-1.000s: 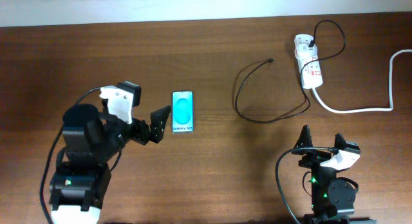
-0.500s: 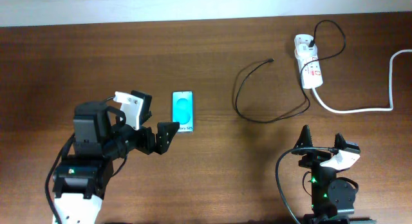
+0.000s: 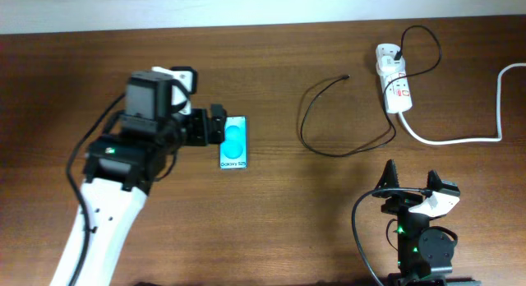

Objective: Plug charger to phone and switch on socket
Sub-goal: 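Move the left gripper forward over the Galaxy S25 phone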

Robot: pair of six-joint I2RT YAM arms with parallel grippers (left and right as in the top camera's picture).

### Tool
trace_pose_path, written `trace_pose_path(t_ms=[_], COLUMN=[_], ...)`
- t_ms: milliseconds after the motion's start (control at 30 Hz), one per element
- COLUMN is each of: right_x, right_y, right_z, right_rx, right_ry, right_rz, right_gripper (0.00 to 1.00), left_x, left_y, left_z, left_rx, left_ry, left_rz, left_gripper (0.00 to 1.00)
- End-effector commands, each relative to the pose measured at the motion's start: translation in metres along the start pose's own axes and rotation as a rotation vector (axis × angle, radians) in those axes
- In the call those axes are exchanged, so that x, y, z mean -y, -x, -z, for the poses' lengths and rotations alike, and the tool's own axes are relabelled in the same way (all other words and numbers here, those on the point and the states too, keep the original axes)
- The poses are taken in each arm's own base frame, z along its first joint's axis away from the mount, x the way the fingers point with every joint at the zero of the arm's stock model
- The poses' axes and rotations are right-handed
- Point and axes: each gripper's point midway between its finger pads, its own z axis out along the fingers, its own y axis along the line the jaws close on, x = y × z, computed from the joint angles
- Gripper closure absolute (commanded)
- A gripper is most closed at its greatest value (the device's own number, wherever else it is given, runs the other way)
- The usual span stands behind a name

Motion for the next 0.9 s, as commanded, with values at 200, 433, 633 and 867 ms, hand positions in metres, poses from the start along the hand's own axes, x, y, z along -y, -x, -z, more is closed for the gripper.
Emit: trace_pose_path(t_ms=[200, 433, 633, 867], right_x=[0.003, 0.003, 0.003, 0.003], right_y=[-0.002, -0.002, -0.002, -0.002], right_z=[0.0, 0.0, 0.0, 0.0], right_rx=[-0.003, -0.003, -0.003, -0.003], right_ry=[-0.016, -0.016, -0.016, -0.016], right_rz=[0.004, 0.004, 0.004, 0.004], right_gripper=[0.02, 0.02, 0.02, 0.02], left_x=[-0.005, -0.006, -0.011, -0.008], left_y=[-0.03, -0.039, -0.059, -0.068], left_z=[-0.069, -0.078, -0.123, -0.149], left_rx=[-0.154, -0.19, -0.272, -0.219], left_ry=[0.188, 0.192, 0.222, 0.384], left_rz=[0.118, 0.117, 0.127, 0.071], left_gripper=[0.01, 0.01, 0.01, 0.01])
